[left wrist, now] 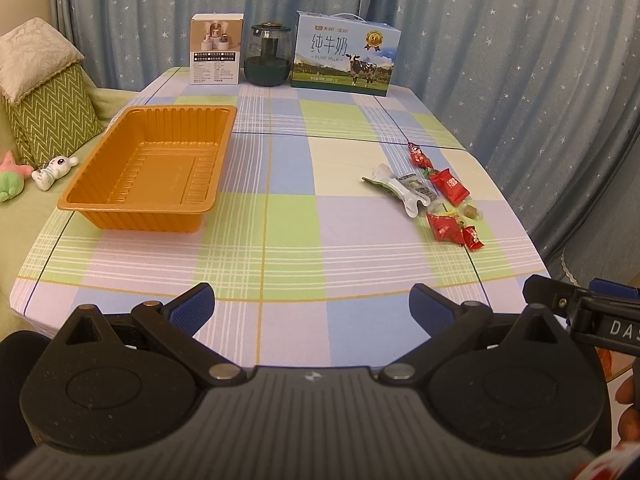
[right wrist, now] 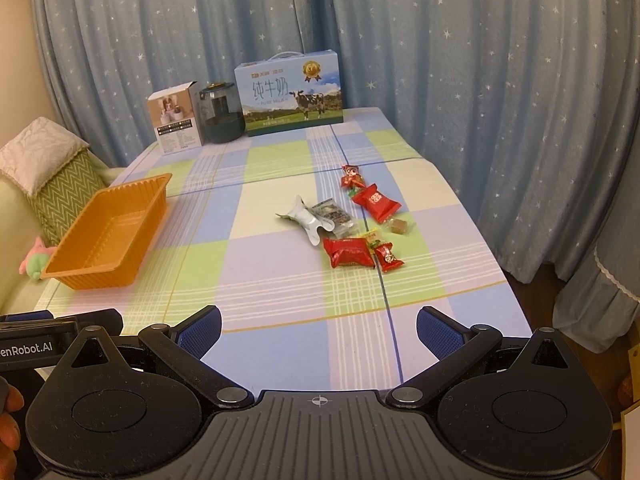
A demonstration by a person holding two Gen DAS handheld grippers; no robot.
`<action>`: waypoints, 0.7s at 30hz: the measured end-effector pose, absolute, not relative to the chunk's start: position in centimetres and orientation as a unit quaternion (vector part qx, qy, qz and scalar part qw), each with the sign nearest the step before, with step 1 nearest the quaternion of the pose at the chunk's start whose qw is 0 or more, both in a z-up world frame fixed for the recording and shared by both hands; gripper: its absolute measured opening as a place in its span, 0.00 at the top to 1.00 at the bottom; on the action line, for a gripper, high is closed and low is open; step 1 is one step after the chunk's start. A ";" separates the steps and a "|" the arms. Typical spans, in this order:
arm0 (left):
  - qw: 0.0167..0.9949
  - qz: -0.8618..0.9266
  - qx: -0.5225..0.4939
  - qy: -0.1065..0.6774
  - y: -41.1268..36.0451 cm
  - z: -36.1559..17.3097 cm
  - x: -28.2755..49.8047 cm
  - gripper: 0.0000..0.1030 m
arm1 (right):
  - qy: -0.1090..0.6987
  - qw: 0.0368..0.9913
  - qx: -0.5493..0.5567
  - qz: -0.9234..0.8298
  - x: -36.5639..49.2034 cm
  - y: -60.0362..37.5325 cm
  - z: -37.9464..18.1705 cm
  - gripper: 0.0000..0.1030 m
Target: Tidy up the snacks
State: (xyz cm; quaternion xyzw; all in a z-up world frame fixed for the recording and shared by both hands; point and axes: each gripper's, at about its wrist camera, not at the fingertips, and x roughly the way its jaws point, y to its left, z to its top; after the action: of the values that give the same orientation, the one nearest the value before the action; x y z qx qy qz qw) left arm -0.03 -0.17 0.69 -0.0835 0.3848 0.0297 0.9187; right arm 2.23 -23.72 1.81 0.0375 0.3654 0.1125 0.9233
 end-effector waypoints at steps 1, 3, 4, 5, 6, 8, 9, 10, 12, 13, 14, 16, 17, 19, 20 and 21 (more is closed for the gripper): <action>0.918 0.028 -0.085 0.385 -0.1 0.7 0.0 0.00 | 0.366 0.923 0.038 0.113 2.3 -23.8 1.8 0.00; 0.918 0.026 -0.087 0.385 -0.1 0.7 0.3 0.00 | 0.364 0.924 0.040 0.111 2.5 -24.0 1.8 0.00; 0.918 0.025 -0.086 0.385 -0.1 0.7 0.6 0.00 | 0.363 0.924 0.040 0.111 2.6 -24.1 1.9 0.00; 0.919 0.024 -0.086 0.385 -0.1 0.7 0.7 0.00 | 0.362 0.925 0.041 0.110 2.7 -24.2 1.9 0.00; 0.919 0.023 -0.086 0.384 -0.1 0.7 0.9 0.00 | 0.360 0.926 0.043 0.108 2.8 -24.4 2.0 0.00; 0.918 0.021 -0.087 0.386 -0.1 0.7 1.4 0.00 | 0.357 0.927 0.044 0.105 3.2 -24.7 2.1 0.00; 0.918 0.018 -0.089 0.386 -0.1 0.6 1.6 0.00 | 0.357 0.927 0.046 0.103 3.5 -24.9 2.2 0.00; 0.917 0.015 -0.092 0.387 -0.1 0.5 1.9 0.00 | 0.356 0.928 0.047 0.101 3.7 -25.2 2.2 0.00; 0.917 0.010 -0.096 0.388 -0.1 0.4 2.6 0.00 | 0.353 0.929 0.049 0.096 4.2 -25.6 2.4 0.00; 0.917 0.007 -0.097 0.388 -0.2 0.3 3.0 0.00 | 0.352 0.930 0.050 0.094 4.5 -25.9 2.4 0.00; 0.916 0.003 -0.098 0.388 -0.2 0.3 3.4 0.00 | 0.350 0.931 0.051 0.091 4.8 -26.2 2.5 0.00; 0.917 -0.006 -0.096 0.387 -0.4 0.3 4.3 0.00 | 0.342 0.934 0.057 0.087 5.4 -26.8 2.6 0.00; 0.917 -0.009 -0.094 0.387 -0.5 0.2 4.7 0.00 | 0.336 0.936 0.061 0.087 5.6 -27.2 2.6 0.00; 0.919 -0.015 -0.087 0.384 -0.8 0.1 5.6 0.00 | 0.327 0.939 0.063 0.086 6.1 -27.8 2.5 0.00; 0.920 -0.018 -0.083 0.383 -0.9 0.0 6.1 0.00 | 0.324 0.941 0.061 0.084 6.4 -28.1 2.3 0.00; 0.920 -0.020 -0.079 0.383 -1.1 -0.2 6.6 0.00 | 0.322 0.941 0.059 0.082 6.7 -28.4 2.1 0.00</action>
State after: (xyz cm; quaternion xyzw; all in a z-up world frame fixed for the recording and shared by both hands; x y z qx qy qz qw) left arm 6.60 -1.12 -0.18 -0.0792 0.3828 -0.0202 0.9202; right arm 6.75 -28.39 2.14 0.0593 0.3215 0.0819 0.9415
